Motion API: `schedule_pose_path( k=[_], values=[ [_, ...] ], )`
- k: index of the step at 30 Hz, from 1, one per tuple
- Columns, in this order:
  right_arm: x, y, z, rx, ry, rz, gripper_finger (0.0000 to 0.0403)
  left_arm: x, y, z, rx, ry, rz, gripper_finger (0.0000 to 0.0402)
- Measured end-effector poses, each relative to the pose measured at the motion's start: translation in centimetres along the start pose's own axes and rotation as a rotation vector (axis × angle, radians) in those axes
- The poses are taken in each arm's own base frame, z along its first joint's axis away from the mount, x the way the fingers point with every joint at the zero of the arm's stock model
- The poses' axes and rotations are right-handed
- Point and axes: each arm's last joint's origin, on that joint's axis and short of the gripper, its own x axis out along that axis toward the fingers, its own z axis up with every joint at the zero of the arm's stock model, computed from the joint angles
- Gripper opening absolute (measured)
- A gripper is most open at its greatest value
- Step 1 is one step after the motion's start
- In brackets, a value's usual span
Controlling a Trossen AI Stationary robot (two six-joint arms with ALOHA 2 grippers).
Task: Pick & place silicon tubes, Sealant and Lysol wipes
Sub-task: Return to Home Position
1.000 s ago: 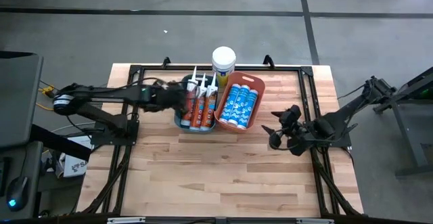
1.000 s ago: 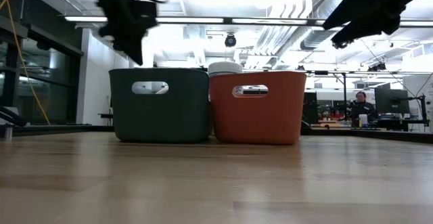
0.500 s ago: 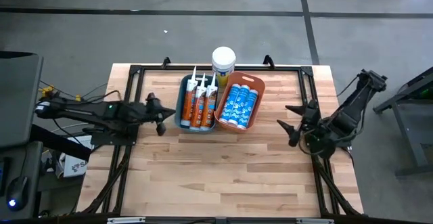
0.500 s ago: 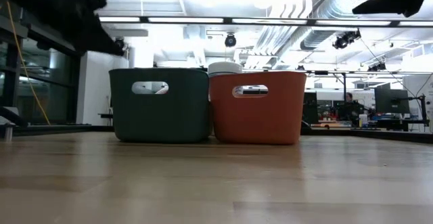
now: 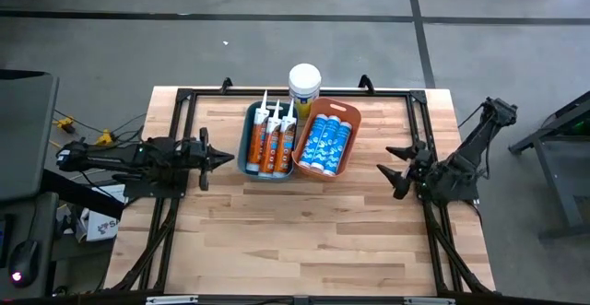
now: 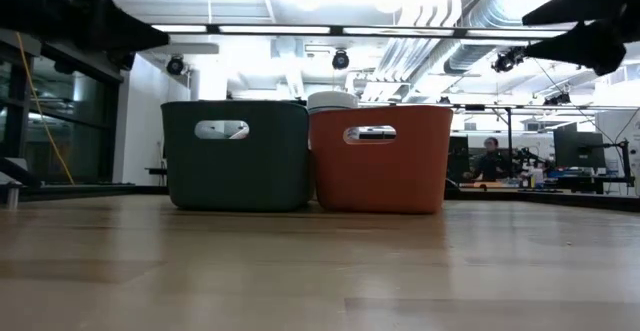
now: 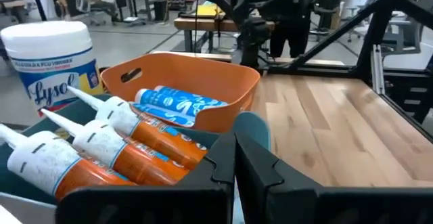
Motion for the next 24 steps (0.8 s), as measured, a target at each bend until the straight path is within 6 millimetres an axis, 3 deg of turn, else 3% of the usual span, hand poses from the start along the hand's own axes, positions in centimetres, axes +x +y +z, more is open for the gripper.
schedule_pose_path(
  k=[3,8,14,24],
  values=[
    [0.3,-0.1,0.7,0.005,-0.034,0.104,0.033,0.2,0.4,-0.2,-0.005,0.006,-0.014,0.0],
    [0.7,-0.8,2.3,-0.05,-0.235,0.299,0.033,0.5,1.3,-0.3,-0.018,-0.025,-0.039,0.0],
    [1.7,-1.7,0.5,-0.098,-0.23,0.3,0.033,0.8,2.4,-1.3,-0.036,-0.049,-0.139,0.0],
    [3.2,-2.7,-0.1,-0.141,-0.213,0.265,0.033,1.0,3.7,-2.8,-0.067,-0.103,-0.086,0.0]
  ],
)
